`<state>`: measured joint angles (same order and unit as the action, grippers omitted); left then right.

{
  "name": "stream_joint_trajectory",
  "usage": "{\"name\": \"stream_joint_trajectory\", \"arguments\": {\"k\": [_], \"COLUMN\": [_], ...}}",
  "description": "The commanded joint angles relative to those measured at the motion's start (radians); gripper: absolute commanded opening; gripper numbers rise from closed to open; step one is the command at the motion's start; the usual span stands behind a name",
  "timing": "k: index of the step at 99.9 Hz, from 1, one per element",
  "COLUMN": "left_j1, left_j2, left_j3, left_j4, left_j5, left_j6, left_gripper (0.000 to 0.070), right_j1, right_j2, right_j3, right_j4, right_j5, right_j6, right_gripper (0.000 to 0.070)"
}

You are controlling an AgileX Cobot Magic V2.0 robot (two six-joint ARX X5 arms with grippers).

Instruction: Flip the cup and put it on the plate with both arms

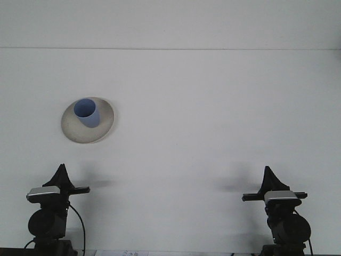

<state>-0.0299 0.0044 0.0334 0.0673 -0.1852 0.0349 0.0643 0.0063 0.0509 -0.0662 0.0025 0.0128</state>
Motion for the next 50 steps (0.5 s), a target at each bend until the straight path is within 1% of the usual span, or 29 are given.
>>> {"name": "stream_joint_trajectory", "arguments": {"k": [1, 17, 50], "left_j1": [0.002, 0.002, 0.002], "left_j2": [-0.001, -0.001, -0.001], "left_j3": [-0.019, -0.019, -0.019], "left_j4": [0.014, 0.014, 0.014], "left_j5": [-0.002, -0.002, -0.002], "left_j6": [-0.005, -0.005, -0.005], "left_gripper": [0.0015, 0.0015, 0.0015], "right_j1": [-0.012, -0.041, -0.045], "right_j2": [-0.005, -0.005, -0.005], "right_j3": [-0.016, -0.039, -0.039], "right_j4": [0.02, -0.016, -0.007], "right_j5": [-0.003, -0.002, -0.003], "right_j6": [0.026, 0.035, 0.04], "right_gripper": [0.0007, 0.0007, 0.0007]}}
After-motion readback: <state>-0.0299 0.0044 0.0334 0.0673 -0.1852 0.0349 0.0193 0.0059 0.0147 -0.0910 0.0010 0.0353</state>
